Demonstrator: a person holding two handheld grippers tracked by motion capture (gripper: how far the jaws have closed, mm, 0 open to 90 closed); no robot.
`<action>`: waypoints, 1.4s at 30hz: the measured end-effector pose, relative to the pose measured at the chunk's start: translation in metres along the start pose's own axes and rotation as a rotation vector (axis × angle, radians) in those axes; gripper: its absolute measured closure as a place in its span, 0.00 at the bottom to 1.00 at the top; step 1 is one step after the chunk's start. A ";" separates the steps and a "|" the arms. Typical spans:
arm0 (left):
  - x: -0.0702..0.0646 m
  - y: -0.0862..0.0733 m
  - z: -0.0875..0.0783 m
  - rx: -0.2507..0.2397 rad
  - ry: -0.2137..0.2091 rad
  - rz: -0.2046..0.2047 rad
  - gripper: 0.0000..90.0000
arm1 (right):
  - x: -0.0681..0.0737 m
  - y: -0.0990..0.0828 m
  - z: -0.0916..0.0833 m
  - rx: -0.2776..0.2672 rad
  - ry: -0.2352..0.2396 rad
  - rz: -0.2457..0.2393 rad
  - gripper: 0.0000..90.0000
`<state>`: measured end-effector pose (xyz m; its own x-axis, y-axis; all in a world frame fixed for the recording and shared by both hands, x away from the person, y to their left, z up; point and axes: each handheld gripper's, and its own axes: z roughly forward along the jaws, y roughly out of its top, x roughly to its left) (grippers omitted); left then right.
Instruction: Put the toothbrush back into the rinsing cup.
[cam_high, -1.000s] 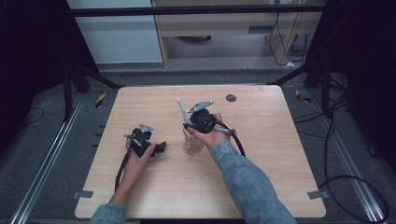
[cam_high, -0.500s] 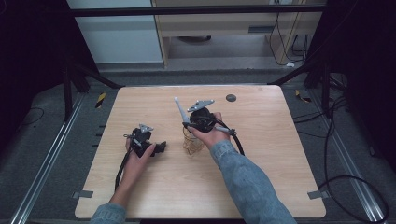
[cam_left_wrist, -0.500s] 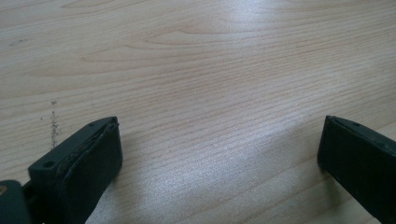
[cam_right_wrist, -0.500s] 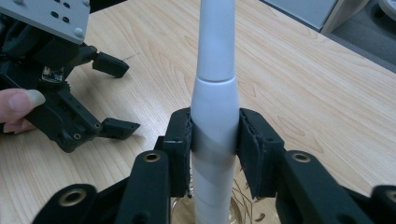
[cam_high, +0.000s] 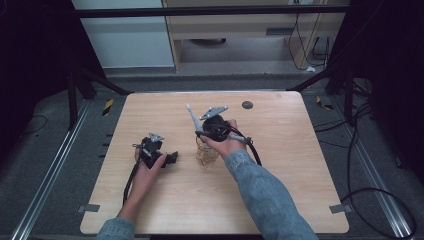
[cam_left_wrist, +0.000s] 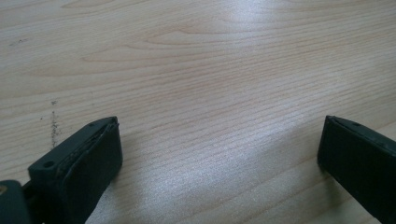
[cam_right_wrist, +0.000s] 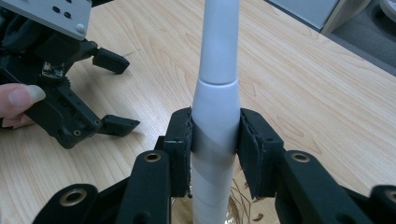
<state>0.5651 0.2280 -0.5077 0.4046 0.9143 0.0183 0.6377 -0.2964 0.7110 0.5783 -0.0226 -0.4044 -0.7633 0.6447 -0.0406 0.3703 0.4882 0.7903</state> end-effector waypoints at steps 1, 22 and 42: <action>0.000 0.000 0.000 0.000 0.000 0.000 0.00 | 0.000 0.000 -0.001 0.001 0.000 -0.001 0.72; 0.000 0.000 0.000 0.000 0.000 0.000 0.00 | 0.000 0.001 -0.007 0.002 0.002 0.005 0.61; 0.000 0.000 0.000 0.000 0.000 0.000 0.00 | -0.005 0.002 -0.019 0.002 -0.042 0.054 0.28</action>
<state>0.5651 0.2280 -0.5077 0.4046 0.9143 0.0183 0.6376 -0.2964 0.7110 0.5730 -0.0359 -0.3907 -0.7193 0.6943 -0.0238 0.4112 0.4531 0.7910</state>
